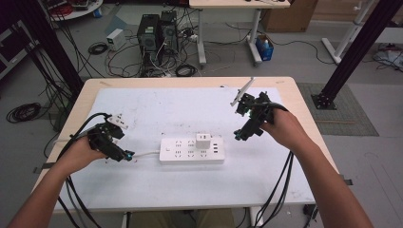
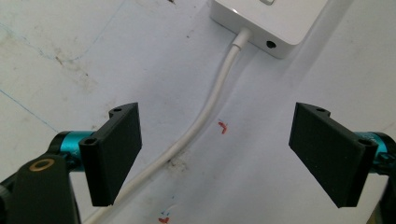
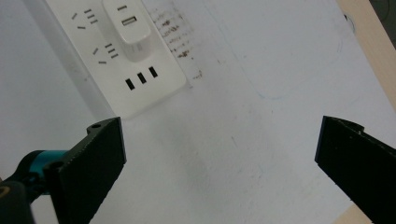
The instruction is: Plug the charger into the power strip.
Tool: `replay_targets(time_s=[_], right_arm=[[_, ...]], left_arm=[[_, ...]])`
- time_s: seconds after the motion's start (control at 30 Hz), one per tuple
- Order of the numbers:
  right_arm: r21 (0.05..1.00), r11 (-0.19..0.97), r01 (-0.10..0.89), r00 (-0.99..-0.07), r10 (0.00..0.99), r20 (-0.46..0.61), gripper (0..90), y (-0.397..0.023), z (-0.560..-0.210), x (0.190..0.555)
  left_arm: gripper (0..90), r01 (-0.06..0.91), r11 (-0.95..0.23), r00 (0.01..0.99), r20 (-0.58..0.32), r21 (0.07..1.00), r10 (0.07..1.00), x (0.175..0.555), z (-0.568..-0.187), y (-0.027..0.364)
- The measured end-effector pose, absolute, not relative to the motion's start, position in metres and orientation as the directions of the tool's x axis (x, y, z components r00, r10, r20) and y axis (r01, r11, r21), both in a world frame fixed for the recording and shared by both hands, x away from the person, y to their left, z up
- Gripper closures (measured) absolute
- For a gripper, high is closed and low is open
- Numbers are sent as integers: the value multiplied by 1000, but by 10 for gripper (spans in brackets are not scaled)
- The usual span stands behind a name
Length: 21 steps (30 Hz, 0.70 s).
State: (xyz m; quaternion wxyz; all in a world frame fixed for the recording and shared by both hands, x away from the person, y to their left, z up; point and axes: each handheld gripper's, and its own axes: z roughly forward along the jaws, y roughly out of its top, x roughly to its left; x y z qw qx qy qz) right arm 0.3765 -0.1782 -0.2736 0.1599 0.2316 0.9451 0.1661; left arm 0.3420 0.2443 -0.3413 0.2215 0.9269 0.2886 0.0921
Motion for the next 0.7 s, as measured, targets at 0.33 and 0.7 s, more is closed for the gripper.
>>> replay_targets(time_s=[0.33, 0.7], right_arm=[[377, 814, 441, -816, 539, -209, 12, -199, -280, 363], [381, 805, 455, -810, 552, -200, 12, -203, -289, 359]], left_arm=[[172, 482, -735, 816, 60, 478, 574, 340, -338, 244], [172, 468, -736, 817, 77, 489, 571, 338, -337, 244]])
